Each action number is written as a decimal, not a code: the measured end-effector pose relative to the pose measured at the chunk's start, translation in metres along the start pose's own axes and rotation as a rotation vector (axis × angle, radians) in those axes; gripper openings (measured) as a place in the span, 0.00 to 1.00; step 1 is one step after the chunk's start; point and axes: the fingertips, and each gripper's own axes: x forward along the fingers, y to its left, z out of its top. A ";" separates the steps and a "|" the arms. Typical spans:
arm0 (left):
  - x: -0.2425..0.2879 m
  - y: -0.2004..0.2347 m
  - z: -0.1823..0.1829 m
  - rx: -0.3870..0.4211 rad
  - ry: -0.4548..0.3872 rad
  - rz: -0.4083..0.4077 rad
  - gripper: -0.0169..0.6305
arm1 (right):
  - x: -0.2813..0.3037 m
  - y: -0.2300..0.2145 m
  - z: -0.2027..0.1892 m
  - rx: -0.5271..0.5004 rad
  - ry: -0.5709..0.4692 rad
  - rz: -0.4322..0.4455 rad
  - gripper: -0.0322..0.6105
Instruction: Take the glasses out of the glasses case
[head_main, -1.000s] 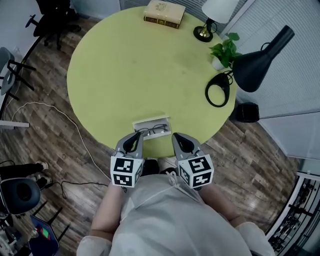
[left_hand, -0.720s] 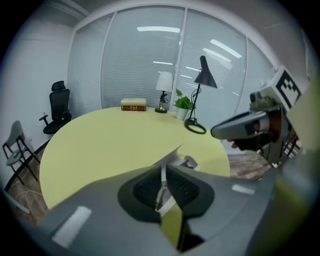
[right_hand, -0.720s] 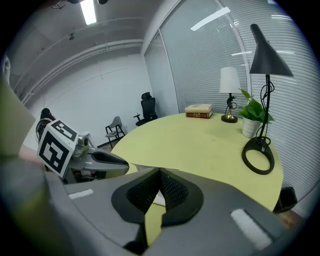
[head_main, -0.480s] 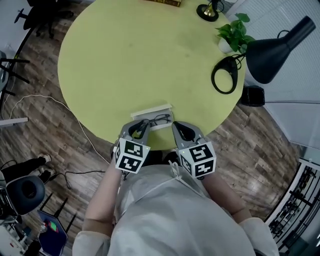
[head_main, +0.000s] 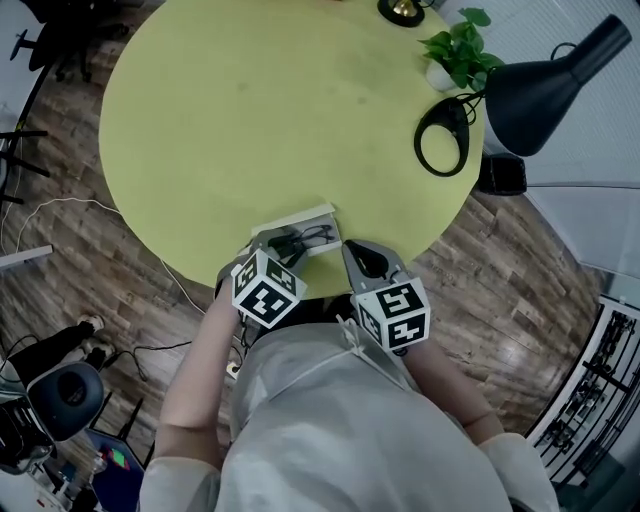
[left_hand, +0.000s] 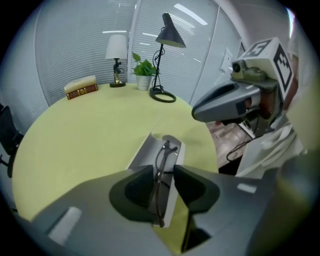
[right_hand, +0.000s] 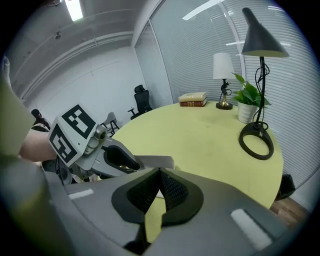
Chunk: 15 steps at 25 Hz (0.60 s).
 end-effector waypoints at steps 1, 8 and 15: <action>0.003 -0.001 -0.002 0.011 0.018 -0.018 0.23 | 0.000 -0.001 0.000 0.004 0.002 -0.002 0.05; 0.012 -0.003 -0.005 0.106 0.082 -0.044 0.18 | -0.003 0.000 -0.005 0.007 0.014 -0.002 0.05; 0.014 0.003 -0.005 0.131 0.095 -0.029 0.08 | -0.010 -0.004 -0.015 0.012 0.025 -0.015 0.05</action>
